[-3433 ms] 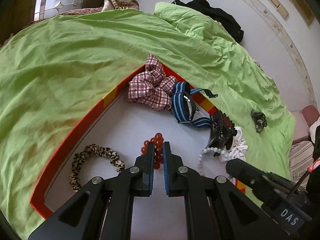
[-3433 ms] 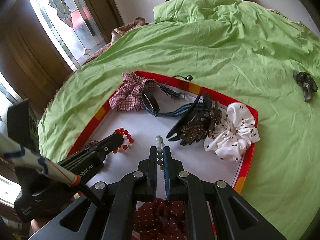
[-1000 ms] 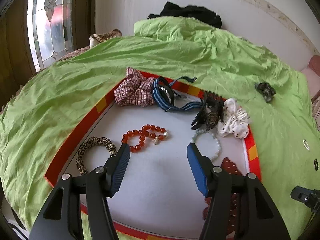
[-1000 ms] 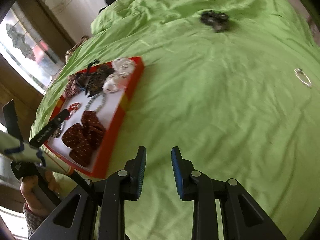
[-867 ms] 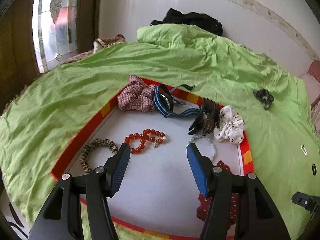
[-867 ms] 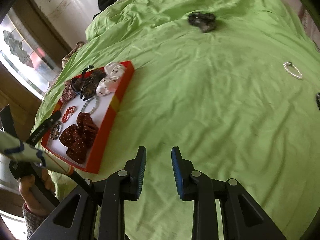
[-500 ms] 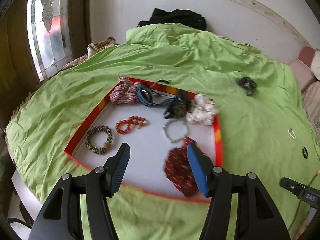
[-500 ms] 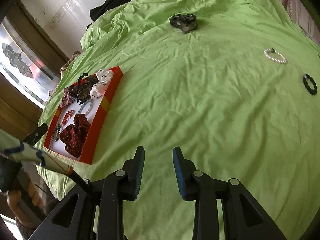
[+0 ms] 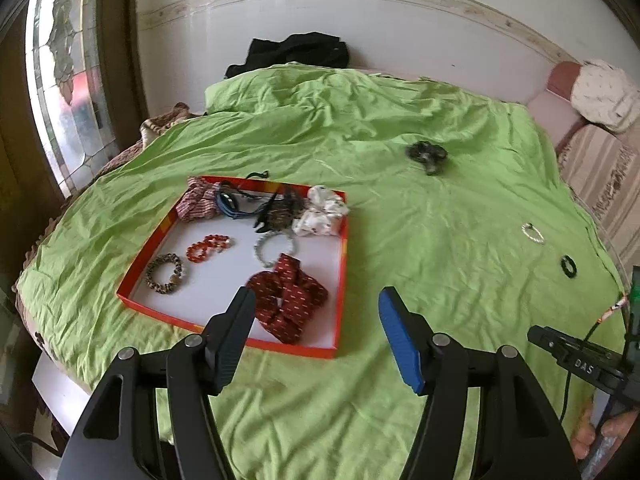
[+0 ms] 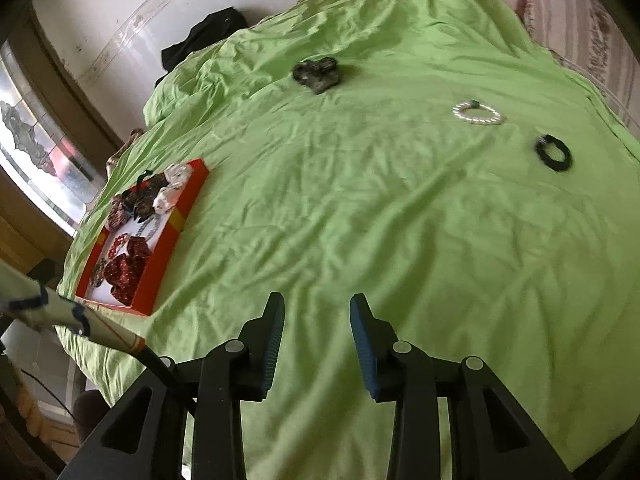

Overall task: Organize jewelry
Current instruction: 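Move both open tools back toward the pearl and black bracelets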

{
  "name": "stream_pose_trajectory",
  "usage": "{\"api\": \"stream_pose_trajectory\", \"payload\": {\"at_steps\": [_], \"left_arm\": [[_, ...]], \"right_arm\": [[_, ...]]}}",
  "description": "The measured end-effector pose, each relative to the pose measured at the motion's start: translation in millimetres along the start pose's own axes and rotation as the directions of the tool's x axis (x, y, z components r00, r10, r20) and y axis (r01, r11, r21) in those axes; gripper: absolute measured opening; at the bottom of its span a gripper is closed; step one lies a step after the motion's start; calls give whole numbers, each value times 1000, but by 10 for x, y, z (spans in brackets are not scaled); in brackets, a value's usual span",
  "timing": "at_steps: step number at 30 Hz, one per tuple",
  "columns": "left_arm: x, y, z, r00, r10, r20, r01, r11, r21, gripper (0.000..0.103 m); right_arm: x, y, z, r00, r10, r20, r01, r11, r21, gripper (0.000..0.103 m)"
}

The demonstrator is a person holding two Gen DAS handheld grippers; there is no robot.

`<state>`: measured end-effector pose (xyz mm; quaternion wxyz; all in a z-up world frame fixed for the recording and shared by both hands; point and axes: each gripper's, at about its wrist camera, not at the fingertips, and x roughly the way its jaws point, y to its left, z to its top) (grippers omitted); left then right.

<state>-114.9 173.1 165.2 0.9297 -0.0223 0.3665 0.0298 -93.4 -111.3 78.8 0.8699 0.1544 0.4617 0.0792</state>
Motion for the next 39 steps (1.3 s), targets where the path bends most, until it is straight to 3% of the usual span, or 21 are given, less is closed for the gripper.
{"api": "stream_pose_trajectory", "payload": {"at_steps": [14, 39], "left_arm": [[-18, -460, -133, 999, 13, -44, -9, 995, 100, 64], [531, -1135, -194, 984, 64, -165, -26, 975, 221, 64]], "right_arm": [[-234, -475, -102, 998, -24, 53, 19, 997, 79, 41], [-154, -1247, -67, 995, -83, 56, 69, 975, 209, 46]]}}
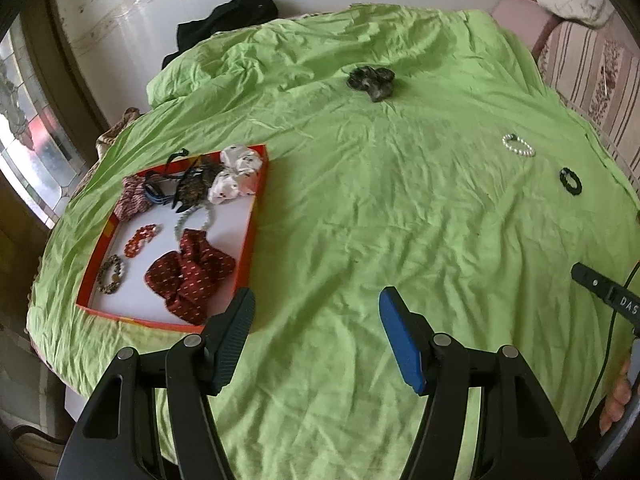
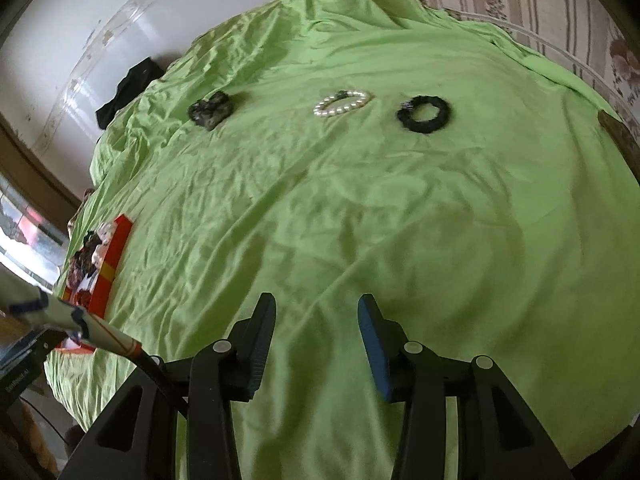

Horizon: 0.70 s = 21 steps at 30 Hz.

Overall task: Organize jewelry
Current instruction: 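Move both open tools back toward the pearl and black bracelets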

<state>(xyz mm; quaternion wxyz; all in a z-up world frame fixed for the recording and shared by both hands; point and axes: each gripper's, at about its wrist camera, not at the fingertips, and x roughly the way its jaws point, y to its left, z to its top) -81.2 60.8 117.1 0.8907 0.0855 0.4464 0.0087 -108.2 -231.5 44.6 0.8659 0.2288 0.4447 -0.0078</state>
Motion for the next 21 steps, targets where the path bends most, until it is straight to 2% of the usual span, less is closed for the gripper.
{"api": "stream_pose_trajectory", "payload": {"at_steps": [13, 21], "left_arm": [[174, -274, 75, 999, 3, -40, 0, 998, 67, 64], [282, -425, 158, 999, 14, -49, -9, 995, 95, 64]], "right_arm": [[-71, -265, 361, 998, -41, 56, 40, 999, 28, 49], [-32, -302, 740, 993, -48, 106, 45, 999, 30, 50]]}}
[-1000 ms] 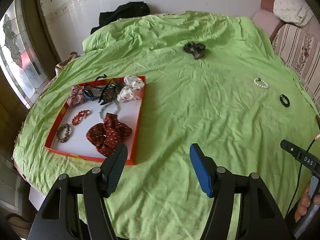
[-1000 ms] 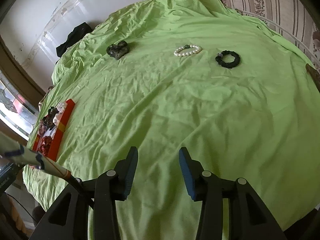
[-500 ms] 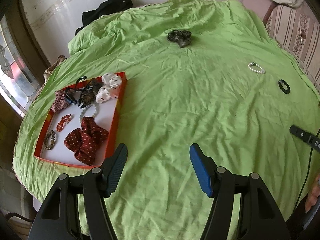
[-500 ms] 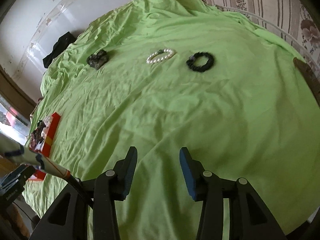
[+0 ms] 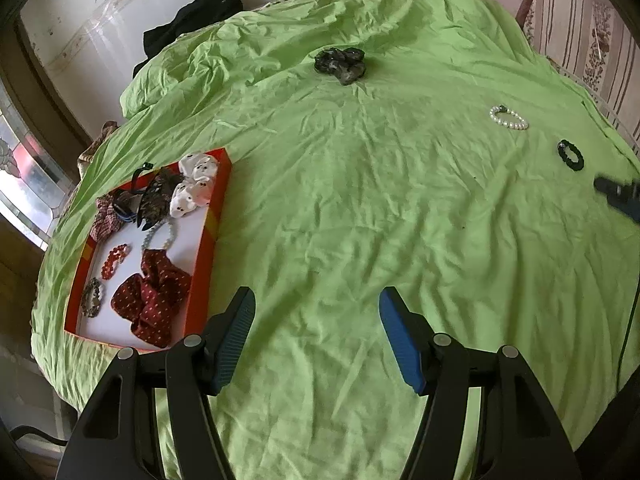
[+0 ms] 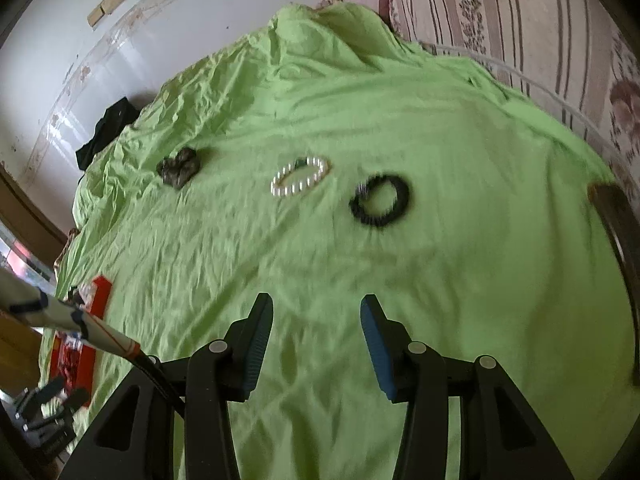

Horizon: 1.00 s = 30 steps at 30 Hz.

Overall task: Organize jewelry
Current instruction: 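Move both open tools back toward the pearl and black bracelets, then grasp the pearl bracelet with the left tool while the right tool grasps the black beaded bracelet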

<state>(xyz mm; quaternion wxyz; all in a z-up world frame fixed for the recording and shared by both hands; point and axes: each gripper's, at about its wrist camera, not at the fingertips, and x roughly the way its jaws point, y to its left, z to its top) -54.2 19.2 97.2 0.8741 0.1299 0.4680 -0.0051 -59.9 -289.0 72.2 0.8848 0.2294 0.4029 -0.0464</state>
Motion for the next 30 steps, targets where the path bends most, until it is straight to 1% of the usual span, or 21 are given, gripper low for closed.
{"api": "stream_pose_trajectory", "payload": {"at_steps": [6, 9, 11, 15, 17, 20, 22, 25, 28, 30], "left_arm": [[166, -151, 114, 1000, -15, -24, 15, 1000, 6, 64], [250, -258, 190, 1000, -8, -22, 9, 999, 32, 64], [318, -332, 268, 1000, -18, -25, 19, 999, 48, 64], [445, -426, 471, 996, -77, -44, 78, 996, 41, 64], [514, -485, 606, 992, -116, -53, 118, 993, 21, 64], [622, -590, 811, 982, -178, -62, 178, 984, 2, 64], [708, -689, 966, 977, -203, -66, 203, 979, 4, 64], [786, -870, 1168, 973, -223, -63, 225, 974, 28, 64], [849, -1066, 1405, 965, -258, -40, 260, 964, 56, 64], [904, -1168, 1498, 961, -273, -37, 274, 960, 61, 64]], "right_arm": [[131, -29, 356, 998, 2, 66, -4, 1000, 25, 50], [227, -92, 478, 997, -4, 79, 1, 999, 42, 50], [287, -165, 537, 996, -19, 87, 14, 998, 54, 50], [380, -438, 562, 997, -26, 74, 18, 994, 104, 50], [417, -573, 573, 998, -23, 51, 16, 991, 132, 50], [465, -717, 583, 1000, 3, 22, -7, 987, 161, 50], [499, -737, 588, 1000, 14, 6, -15, 988, 153, 50], [542, -657, 610, 1000, 20, 10, -21, 994, 106, 50], [630, -550, 618, 1000, -14, 10, 14, 999, 45, 50], [685, -501, 602, 999, -40, 7, 40, 999, 13, 46]]}}
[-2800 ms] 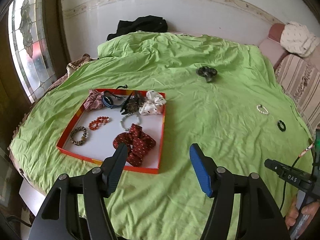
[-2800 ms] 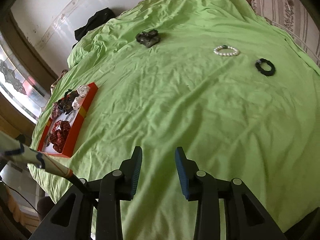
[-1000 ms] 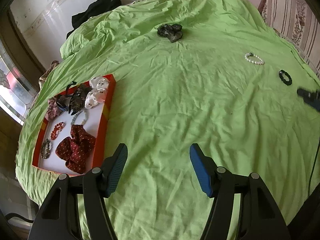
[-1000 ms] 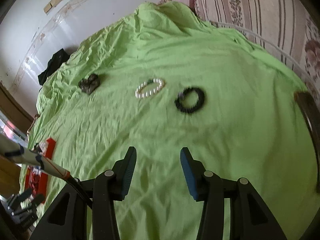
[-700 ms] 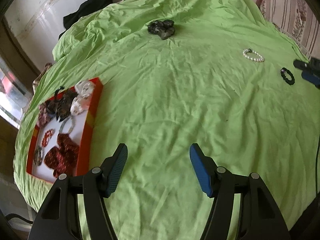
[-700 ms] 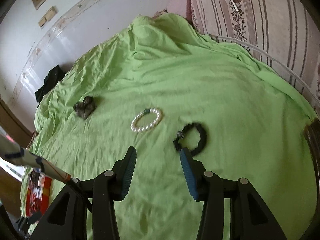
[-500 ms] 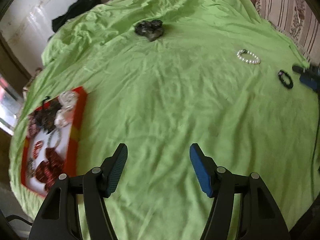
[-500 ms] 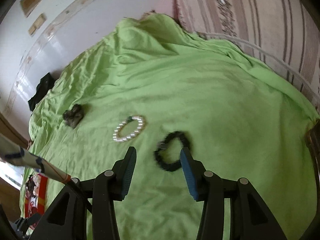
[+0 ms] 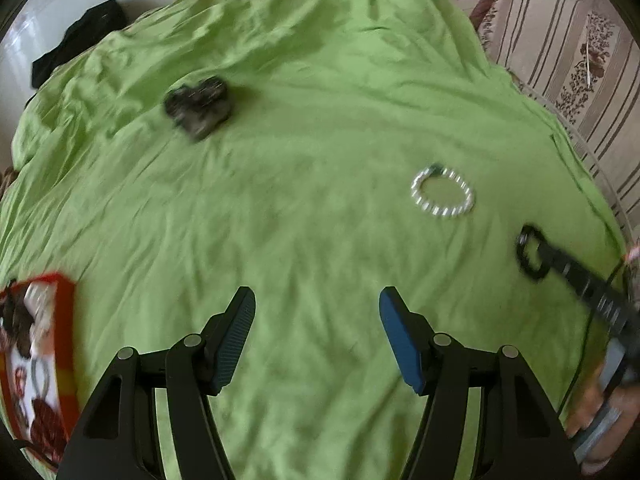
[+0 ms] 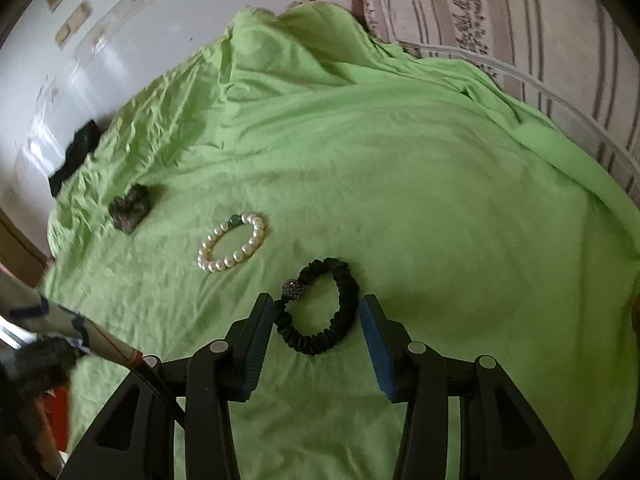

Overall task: Organize jewelry
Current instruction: 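Grasp the pearl bracelet with the left tool while the right tool grasps the black beaded bracelet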

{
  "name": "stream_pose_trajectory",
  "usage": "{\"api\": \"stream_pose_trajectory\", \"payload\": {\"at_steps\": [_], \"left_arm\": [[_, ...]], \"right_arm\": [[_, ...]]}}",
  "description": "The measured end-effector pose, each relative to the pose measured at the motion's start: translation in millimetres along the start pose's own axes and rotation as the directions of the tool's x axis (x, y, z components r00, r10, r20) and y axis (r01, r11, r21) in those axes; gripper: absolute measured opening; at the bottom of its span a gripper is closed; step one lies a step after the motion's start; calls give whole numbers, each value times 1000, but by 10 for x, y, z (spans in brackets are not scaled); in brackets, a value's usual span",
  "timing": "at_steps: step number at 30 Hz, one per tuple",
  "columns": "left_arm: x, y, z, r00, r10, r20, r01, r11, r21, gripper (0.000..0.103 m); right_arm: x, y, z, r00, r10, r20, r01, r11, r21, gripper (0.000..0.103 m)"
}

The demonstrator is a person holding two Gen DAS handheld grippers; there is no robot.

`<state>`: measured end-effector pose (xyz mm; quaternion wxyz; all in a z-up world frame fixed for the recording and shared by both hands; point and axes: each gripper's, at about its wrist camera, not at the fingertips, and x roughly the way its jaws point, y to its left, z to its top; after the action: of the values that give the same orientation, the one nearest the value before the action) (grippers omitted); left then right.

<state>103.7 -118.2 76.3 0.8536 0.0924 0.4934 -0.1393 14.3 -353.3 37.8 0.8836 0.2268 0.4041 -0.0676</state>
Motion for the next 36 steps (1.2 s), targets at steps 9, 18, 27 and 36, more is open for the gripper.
{"api": "stream_pose_trajectory", "payload": {"at_steps": [9, 18, 27, 36], "left_arm": [[552, -330, 406, 993, -110, -43, 111, 994, 6, 59], [1064, -705, 712, 982, -147, -116, 154, 987, 53, 44], [1218, -803, 707, 987, -137, -81, 142, 988, 54, 44], [969, -876, 603, 987, -127, -98, 131, 990, 46, 9]], "right_arm": [[194, -62, 10, 999, -20, -31, 21, 1000, 11, 41], [234, -83, 16, 999, -11, -48, 12, 1000, 20, 40], [266, -87, 11, 998, -4, -58, 6, 1000, 31, 29], [233, -96, 21, 995, 78, -63, -75, 996, 57, 9]]}}
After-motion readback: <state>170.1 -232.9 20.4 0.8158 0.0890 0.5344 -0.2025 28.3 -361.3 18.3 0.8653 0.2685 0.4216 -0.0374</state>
